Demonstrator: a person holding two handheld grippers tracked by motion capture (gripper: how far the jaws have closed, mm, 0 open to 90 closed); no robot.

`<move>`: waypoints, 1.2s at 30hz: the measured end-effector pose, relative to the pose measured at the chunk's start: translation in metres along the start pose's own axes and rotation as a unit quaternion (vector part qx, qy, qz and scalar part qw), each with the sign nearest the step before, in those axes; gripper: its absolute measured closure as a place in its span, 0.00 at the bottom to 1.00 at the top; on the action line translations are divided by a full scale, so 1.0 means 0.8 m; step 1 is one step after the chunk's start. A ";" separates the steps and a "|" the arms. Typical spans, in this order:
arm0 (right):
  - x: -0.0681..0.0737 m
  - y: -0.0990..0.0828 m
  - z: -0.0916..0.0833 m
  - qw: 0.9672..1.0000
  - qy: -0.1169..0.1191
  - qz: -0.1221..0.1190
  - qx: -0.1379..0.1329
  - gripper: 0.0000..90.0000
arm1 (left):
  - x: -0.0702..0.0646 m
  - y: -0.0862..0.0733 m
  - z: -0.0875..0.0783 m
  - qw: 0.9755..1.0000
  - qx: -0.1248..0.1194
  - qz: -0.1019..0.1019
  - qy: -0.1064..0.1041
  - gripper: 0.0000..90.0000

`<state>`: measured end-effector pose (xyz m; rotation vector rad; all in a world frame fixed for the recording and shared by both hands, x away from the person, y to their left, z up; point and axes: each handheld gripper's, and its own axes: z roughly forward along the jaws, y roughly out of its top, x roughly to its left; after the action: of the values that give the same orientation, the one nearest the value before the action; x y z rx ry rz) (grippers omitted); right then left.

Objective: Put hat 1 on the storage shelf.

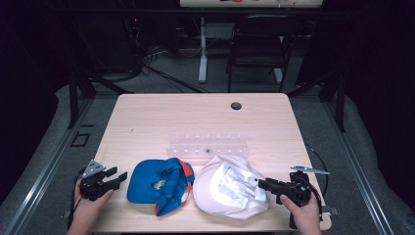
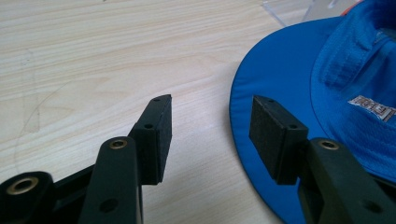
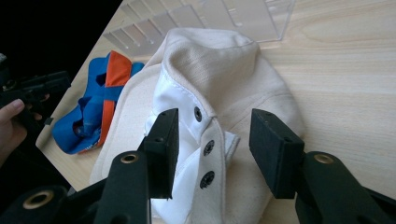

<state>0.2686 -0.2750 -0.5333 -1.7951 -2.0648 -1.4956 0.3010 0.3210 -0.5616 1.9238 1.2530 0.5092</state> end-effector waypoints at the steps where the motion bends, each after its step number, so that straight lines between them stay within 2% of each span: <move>1: 0.001 0.000 0.003 1.000 -0.001 -0.005 0.004 0.59 | 0.001 -0.001 -0.001 1.000 0.001 -0.002 0.001 0.55; 8: 0.008 0.001 0.022 0.998 -0.009 -0.033 0.048 0.62 | 0.005 -0.006 -0.009 1.000 0.001 -0.008 0.008 0.55; 11: 0.010 0.000 0.029 0.997 -0.021 -0.046 0.060 0.63 | 0.005 -0.008 -0.010 1.000 -0.001 -0.012 0.010 0.55; 16: 0.010 0.002 0.034 0.996 -0.024 -0.047 0.075 0.66 | 0.005 -0.008 -0.010 1.000 0.000 -0.011 0.011 0.55; 21: 0.011 0.003 0.038 0.995 -0.033 -0.042 0.090 0.73 | 0.005 -0.008 -0.010 1.000 0.000 -0.012 0.011 0.55; 27: 0.012 0.006 0.035 0.994 -0.037 -0.020 0.099 0.85 | 0.005 -0.008 -0.010 1.000 -0.002 -0.011 0.010 0.55; 31: 0.016 0.007 0.033 0.995 -0.039 -0.014 0.093 0.87 | 0.005 -0.008 -0.009 1.000 -0.003 -0.012 0.011 0.55; 36: 0.019 0.012 0.026 0.996 -0.027 0.007 0.085 0.88 | 0.005 -0.008 -0.009 1.000 -0.002 -0.012 0.012 0.55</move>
<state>0.2820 -0.2513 -0.5298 -1.7994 -2.1266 -1.2393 0.2941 0.3290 -0.5621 1.9034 1.2877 0.5232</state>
